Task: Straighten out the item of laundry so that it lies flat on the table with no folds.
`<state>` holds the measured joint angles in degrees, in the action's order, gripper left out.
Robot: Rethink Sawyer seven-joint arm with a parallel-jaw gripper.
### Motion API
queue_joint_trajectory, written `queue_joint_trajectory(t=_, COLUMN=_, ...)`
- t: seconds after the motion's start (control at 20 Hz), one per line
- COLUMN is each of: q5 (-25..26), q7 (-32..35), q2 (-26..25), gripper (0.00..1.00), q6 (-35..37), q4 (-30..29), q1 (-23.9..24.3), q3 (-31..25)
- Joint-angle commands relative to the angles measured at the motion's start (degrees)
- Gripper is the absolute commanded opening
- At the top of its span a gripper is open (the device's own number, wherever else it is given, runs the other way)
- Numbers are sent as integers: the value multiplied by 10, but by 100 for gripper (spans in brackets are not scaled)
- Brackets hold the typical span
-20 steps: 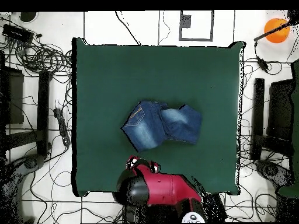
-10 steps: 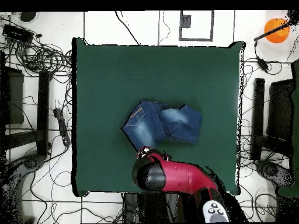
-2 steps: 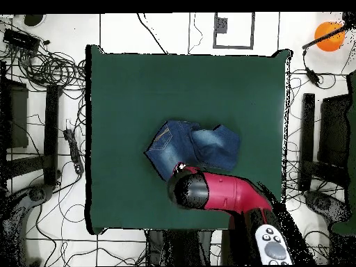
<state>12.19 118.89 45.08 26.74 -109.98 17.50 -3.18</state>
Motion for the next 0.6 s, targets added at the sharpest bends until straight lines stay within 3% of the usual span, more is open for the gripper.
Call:
queue_joint_trajectory(t=0.05, q5=2, q7=-91, q2=23, gripper=100, q6=135, q4=62, q1=12, q3=-92)
queue_joint_trajectory(t=0.6, q5=32, q7=-110, q2=-15, gripper=100, q6=183, q4=147, q1=36, q3=-120)
